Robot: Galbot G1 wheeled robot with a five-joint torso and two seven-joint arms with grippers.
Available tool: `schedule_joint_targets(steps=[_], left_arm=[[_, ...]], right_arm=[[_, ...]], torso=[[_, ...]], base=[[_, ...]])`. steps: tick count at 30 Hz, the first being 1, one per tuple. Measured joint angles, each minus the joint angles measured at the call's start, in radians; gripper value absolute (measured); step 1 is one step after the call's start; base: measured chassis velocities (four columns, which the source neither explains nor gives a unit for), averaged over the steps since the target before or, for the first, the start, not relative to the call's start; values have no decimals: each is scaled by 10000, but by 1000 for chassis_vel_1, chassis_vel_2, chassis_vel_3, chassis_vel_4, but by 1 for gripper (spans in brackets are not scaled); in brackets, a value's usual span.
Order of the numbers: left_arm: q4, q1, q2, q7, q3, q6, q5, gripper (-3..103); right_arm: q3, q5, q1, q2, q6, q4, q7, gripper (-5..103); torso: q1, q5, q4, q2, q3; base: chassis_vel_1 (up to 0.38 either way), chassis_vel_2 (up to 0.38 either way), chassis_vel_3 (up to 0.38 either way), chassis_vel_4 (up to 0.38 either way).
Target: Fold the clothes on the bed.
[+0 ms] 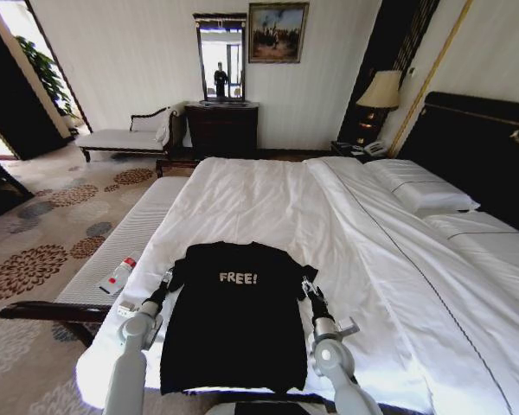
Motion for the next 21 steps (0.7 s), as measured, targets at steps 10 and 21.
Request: schedule_joint_targets(steps=[10,21], left_arm=[[-162,-331,-207,-258,58,51,-452,100],[-690,-257,-469,-512,-33,169,-804,100]], right_arm=[[-106,-110,27,119,-46,-34,156,100],[-131,-117,78,138,-58,-59,211,100]], torso=[[0,0,0,0,0],[0,-1,0,0,-1]], base=[[0,0,0,0],[0,0,0,0]])
